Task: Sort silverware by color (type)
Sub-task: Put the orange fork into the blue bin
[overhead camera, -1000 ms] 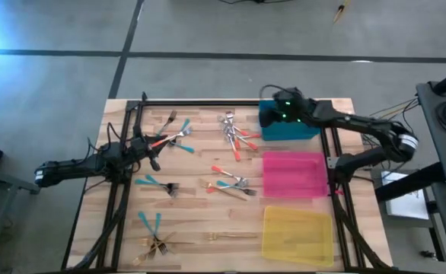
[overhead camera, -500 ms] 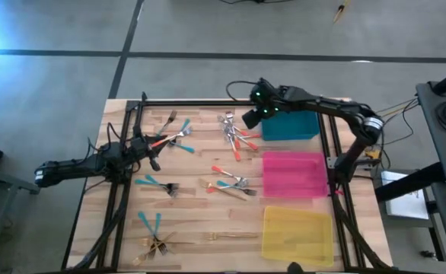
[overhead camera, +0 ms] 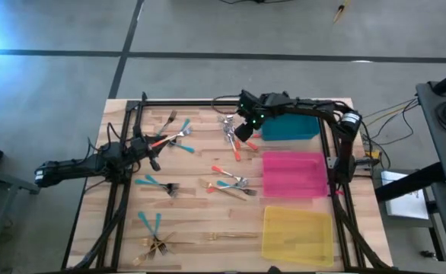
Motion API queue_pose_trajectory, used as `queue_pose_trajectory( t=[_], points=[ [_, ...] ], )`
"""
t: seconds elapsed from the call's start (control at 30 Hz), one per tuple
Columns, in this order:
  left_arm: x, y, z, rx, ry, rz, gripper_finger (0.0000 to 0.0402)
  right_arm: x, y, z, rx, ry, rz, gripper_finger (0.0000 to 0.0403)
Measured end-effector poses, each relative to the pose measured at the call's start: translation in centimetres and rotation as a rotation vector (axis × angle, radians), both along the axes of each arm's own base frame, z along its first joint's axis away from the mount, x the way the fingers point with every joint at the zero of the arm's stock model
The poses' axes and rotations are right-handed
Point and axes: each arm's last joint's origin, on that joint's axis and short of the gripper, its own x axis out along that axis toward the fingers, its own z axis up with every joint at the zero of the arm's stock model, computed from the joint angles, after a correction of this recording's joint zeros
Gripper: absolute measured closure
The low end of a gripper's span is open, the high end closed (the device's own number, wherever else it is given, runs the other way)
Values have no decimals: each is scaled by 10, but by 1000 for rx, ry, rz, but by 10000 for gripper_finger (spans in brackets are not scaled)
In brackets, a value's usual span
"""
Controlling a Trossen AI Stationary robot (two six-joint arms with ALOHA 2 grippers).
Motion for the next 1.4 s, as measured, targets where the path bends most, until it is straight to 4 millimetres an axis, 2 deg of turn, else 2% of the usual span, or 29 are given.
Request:
queue_pose_trajectory(
  t=[0.2,0.3,0.57,0.67,1.4],
  points=[
    [0,0,0,0,0,0,337,11,11,-19,10,47,61,248],
    [0,0,0,0,0,0,337,13,13,-21,8,53,71,248],
    [0,0,0,0,0,0,337,17,13,-29,-75,81,115,248],
    [0,0,0,0,0,1,337,19,12,-37,-103,110,131,248],
    [0,0,0,0,0,0,337,33,6,-58,-162,67,165,256]
  ],
)
